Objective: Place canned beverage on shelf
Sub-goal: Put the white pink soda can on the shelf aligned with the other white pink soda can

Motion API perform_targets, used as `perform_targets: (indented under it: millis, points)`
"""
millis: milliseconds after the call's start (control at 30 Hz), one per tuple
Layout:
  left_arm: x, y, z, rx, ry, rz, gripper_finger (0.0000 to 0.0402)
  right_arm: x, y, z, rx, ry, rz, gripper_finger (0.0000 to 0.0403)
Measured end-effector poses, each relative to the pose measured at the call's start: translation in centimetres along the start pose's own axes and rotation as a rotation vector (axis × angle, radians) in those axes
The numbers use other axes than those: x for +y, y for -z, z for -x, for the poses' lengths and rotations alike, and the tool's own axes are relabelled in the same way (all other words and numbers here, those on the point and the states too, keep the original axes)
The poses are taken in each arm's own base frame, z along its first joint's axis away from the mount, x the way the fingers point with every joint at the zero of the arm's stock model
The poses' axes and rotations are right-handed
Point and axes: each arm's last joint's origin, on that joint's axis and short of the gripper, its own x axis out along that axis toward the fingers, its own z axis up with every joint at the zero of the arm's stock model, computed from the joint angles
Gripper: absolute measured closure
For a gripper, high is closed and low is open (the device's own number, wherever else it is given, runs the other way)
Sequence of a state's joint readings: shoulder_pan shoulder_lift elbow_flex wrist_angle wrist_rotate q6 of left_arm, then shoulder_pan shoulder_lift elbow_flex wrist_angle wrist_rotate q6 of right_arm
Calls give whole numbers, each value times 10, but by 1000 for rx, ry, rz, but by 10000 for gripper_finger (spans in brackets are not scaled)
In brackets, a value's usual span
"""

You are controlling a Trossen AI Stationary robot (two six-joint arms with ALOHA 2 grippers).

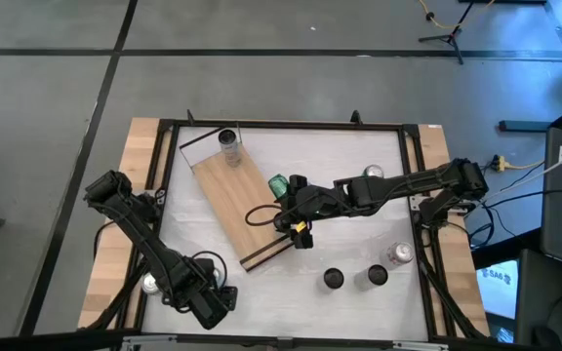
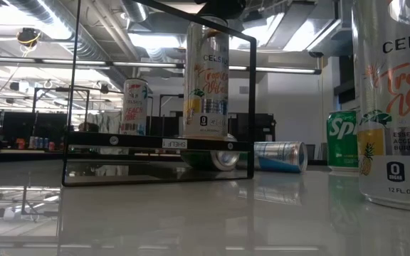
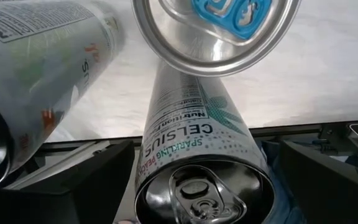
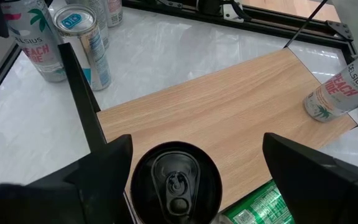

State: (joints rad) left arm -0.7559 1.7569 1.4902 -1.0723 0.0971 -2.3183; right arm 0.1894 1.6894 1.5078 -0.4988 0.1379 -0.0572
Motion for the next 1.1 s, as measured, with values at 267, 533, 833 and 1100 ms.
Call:
perform_targets:
  millis: [267, 533, 833, 1100]
  points:
    - [0, 0, 0, 0, -1, 0, 63, 0, 0, 0, 0, 0, 0, 49]
    - [0, 0, 0, 2, -2, 0, 129, 0, 0, 0, 0, 0, 0, 49]
    - [0, 0, 1, 6, 3, -28, 163, 0, 0, 0, -1, 0, 0, 49]
    - [-8, 7, 19, 46, 56, -158, 159, 0, 0, 0, -1, 0, 0, 49]
